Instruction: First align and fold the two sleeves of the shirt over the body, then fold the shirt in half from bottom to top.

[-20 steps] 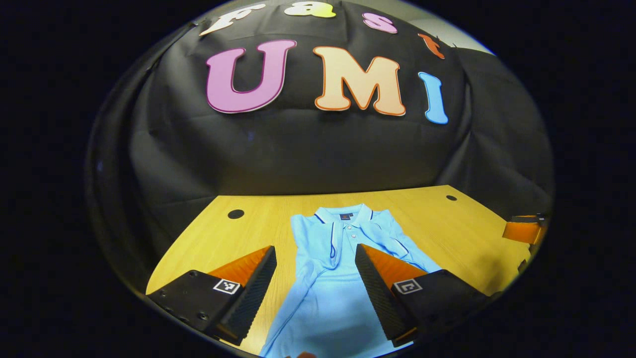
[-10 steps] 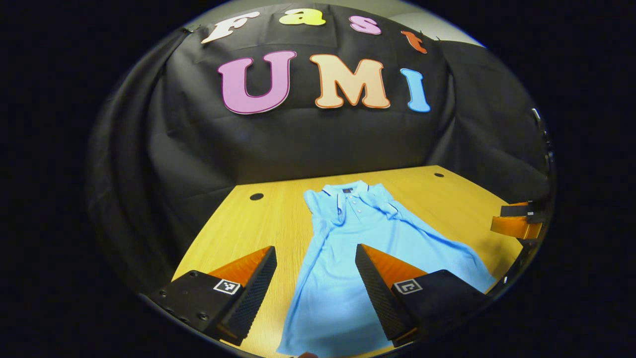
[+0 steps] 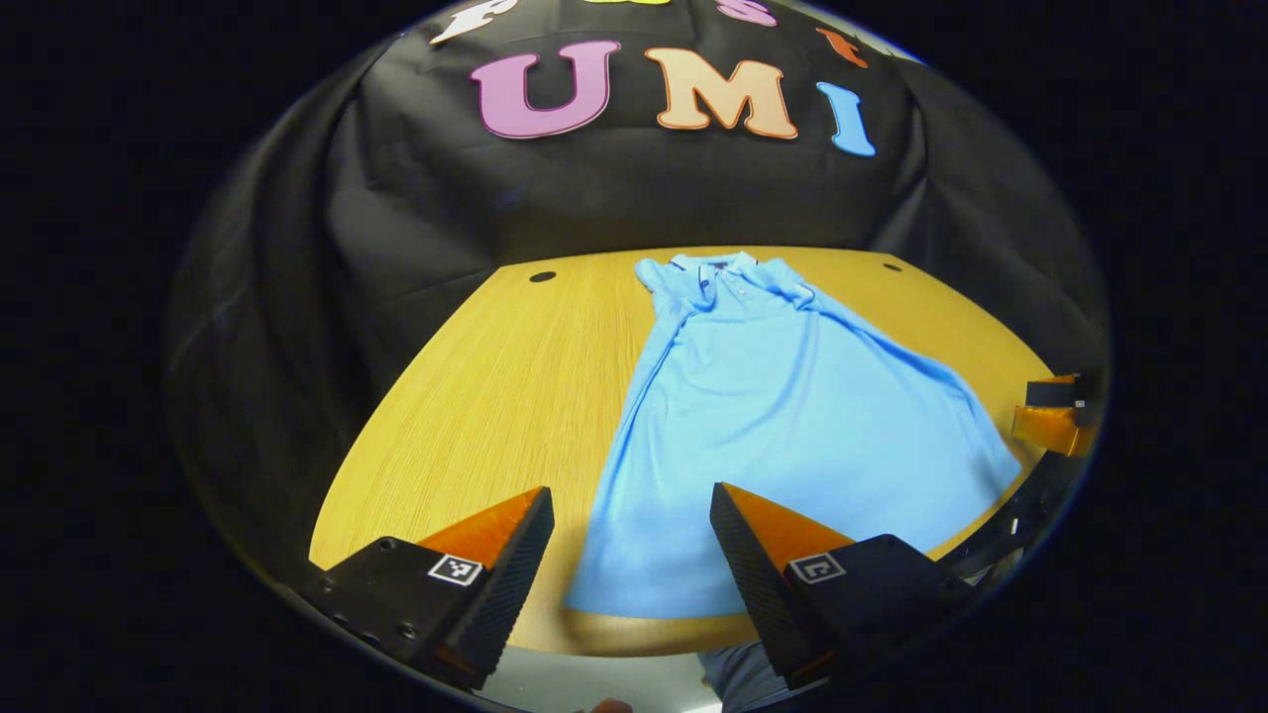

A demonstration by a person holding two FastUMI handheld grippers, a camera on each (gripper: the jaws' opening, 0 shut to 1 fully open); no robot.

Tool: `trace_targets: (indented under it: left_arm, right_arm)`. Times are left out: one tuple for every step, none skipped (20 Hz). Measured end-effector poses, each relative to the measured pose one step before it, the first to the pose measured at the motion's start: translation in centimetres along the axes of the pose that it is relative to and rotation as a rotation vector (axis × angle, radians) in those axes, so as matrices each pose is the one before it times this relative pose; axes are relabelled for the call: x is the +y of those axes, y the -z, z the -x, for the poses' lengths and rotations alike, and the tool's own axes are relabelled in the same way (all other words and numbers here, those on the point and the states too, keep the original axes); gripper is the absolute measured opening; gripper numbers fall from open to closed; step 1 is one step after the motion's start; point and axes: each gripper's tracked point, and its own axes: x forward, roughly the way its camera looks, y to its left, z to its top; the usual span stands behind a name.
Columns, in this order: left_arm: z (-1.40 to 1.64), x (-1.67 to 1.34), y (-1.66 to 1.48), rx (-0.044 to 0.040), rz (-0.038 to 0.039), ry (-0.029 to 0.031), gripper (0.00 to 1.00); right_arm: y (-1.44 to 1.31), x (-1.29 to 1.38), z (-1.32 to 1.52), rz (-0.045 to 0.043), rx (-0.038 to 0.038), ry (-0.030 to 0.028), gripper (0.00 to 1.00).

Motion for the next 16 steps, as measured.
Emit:
trace_targets:
  left_arm:
    - [0.034,0.127,0.926,0.02387,0.00807,-0.00142,0.96]
    - [0.079,0.053,0.859,0.01384,0.01002,-0.00173,0.96]
    - [-0.039,-0.118,0.598,0.01418,0.00617,0.00034,0.96]
    - [-0.010,-0.016,0.365,0.00480,0.00018,-0.00081,0.96]
    - [0.027,0.034,0.378,-0.00210,-0.00290,-0.00243,0.96]
    - [-0.067,0.024,0.344,0.00410,-0.00190,0.00072,0.96]
    - [-0.129,-0.170,0.683,0.01345,0.00139,0.00484,0.95]
    - [0.028,-0.046,0.018,-0.01384,0.00556,-0.00048,0.95]
    - [0.080,-0.012,-0.363,-0.00485,0.00270,0.00068,0.96]
    - [-0.122,-0.066,0.452,0.00467,0.00136,0.00077,0.95]
    - [-0.116,0.001,-0.272,-0.01658,-0.00035,0.00154,0.96]
    - [0.089,-0.102,0.272,0.00937,-0.00647,0.00185,0.95]
    - [0.045,0.009,-0.253,-0.01349,-0.00671,-0.00072,0.95]
    - [-0.025,-0.069,0.261,0.00501,-0.00469,-0.00034,0.95]
    - [0.122,-0.034,-0.095,-0.00847,0.00040,0.00002,0.95]
    - [-0.124,-0.128,-0.084,-0.00051,0.00063,0.00074,0.95]
  right_arm:
    - [0.665,0.088,0.013,-0.00808,0.01201,0.00277,0.98]
    - [0.605,0.225,0.035,-0.00621,0.01017,0.00030,0.98]
    - [0.519,-0.007,-0.028,-0.00124,0.01212,0.00388,0.98]
    - [0.584,-0.030,-0.041,-0.00006,0.01234,0.00458,0.93]
    - [0.584,-0.011,-0.008,-0.00206,0.01273,0.00299,0.98]
    - [0.560,0.010,-0.032,-0.00449,0.01089,0.00387,0.93]
    - [0.500,-0.049,-0.141,-0.00602,0.01110,0.00389,0.98]
    - [0.581,-0.068,-0.318,-0.00546,0.01372,0.00495,0.98]
    - [0.534,0.012,-0.262,-0.00346,0.01474,0.00518,0.98]
    - [0.300,0.104,-0.275,-0.00174,0.00964,0.00279,0.98]
    - [0.399,0.056,-0.193,0.00138,0.01121,0.00442,0.98]
    - [0.361,-0.058,-0.054,0.00506,0.01423,0.00401,0.98]
    - [-0.041,0.009,0.137,0.00991,-0.00832,0.00820,0.98]
    - [0.050,0.052,0.012,0.01130,0.00212,0.00768,0.94]
    - [0.073,-0.221,0.117,0.00623,-0.00070,0.00544,0.98]
    - [-0.051,-0.079,0.099,-0.00681,-0.00185,0.00590,0.94]
